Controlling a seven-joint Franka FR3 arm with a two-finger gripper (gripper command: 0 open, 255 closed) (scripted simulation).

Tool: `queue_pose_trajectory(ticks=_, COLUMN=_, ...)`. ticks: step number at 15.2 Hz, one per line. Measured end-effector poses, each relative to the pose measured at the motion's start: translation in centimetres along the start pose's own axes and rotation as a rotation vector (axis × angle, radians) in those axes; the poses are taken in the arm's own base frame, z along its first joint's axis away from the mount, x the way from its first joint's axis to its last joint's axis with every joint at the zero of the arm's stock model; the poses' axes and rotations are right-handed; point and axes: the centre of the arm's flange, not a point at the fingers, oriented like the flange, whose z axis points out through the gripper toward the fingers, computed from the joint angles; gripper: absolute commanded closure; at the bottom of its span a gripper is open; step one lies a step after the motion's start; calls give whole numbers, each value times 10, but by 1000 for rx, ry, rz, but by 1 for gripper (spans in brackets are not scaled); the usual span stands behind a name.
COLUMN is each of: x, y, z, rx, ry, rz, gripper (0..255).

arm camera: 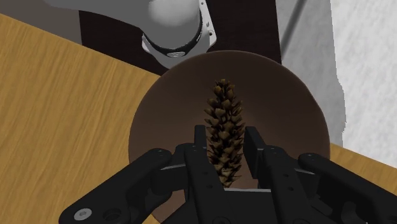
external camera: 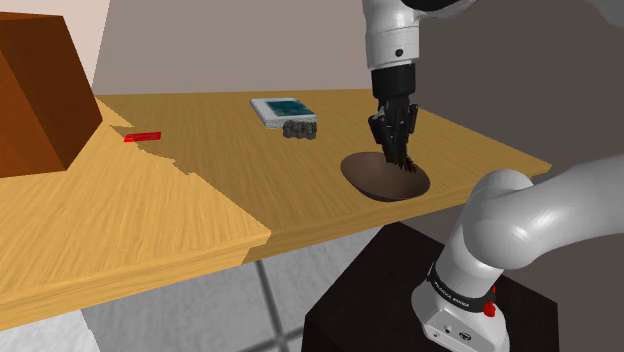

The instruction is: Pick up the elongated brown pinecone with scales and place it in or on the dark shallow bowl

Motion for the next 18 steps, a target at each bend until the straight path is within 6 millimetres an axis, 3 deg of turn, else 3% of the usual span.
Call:
queue_pose_trajectory(ticks=6, x=9, y=-1, z=29, rx=0, ry=0, rz=0, gripper=255)
queue_pose_trajectory(ticks=12, x=10, y=-1, z=32, rx=0, ry=0, rz=0, gripper=255)
queue_pose_trajectory(ticks=13, x=10, y=-1, z=32, rx=0, ry=0, rz=0, gripper=0)
queue_pose_trajectory(ticks=18, x=10, y=-1, z=32, rx=0, ry=0, rz=0, gripper=0)
